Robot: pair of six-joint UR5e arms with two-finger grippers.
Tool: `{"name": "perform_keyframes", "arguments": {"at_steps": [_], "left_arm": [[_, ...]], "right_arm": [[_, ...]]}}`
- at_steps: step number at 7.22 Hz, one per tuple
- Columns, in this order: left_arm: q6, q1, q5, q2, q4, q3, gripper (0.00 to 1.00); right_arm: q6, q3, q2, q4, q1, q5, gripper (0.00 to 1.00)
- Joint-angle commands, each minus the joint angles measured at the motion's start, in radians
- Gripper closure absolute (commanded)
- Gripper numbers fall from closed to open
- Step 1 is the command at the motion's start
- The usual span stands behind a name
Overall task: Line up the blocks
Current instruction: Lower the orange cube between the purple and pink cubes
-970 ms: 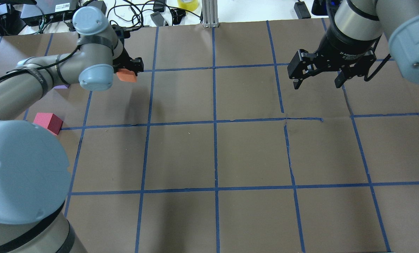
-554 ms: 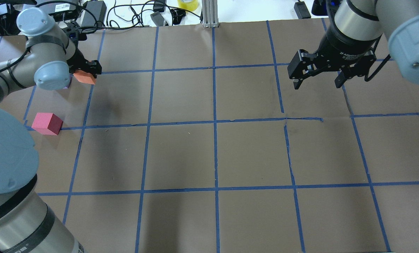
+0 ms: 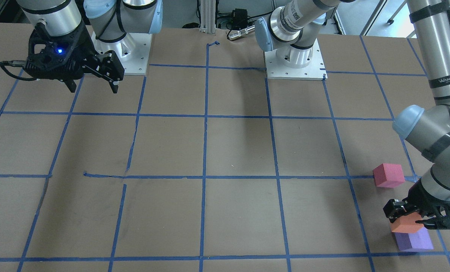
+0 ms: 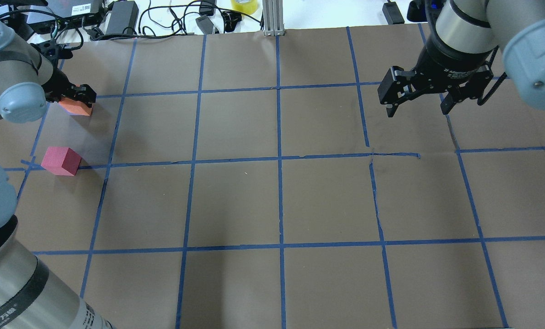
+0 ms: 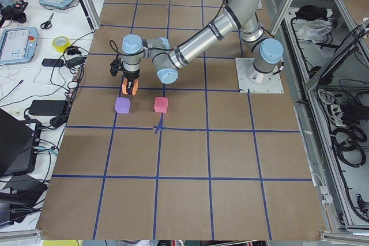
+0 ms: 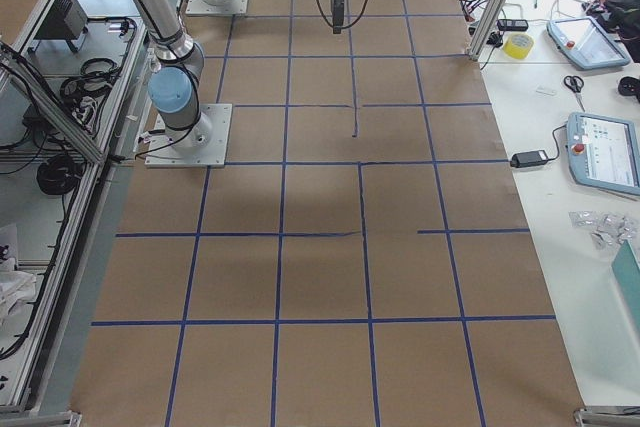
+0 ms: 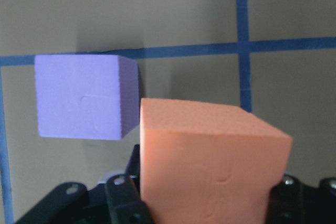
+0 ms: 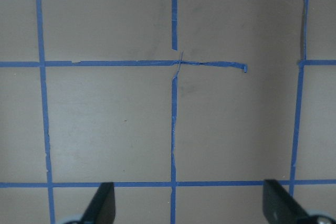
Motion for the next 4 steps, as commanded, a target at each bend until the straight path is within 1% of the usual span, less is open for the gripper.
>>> {"name": "perform_keyframes", "arguments": {"at_steps": [1,2,4], "left_arm": [[0.030,0.030,-0.022,0.000,-0.004,-0.001,0.82],[0.067,0.048,-0.024,-0.002,-0.004,-0.010,0.82],[0.074,0.080,-0.042,0.016,-0.009,-0.034,0.82]], "right_arm": [[0.000,-0.001,0.000,0.002,0.001,-0.035,0.00],[0.000,-0.001,0.001,0.002,0.001,-0.033,0.00],[0.000,-0.004,-0.008,0.000,0.003,-0.020,0.00]]}}
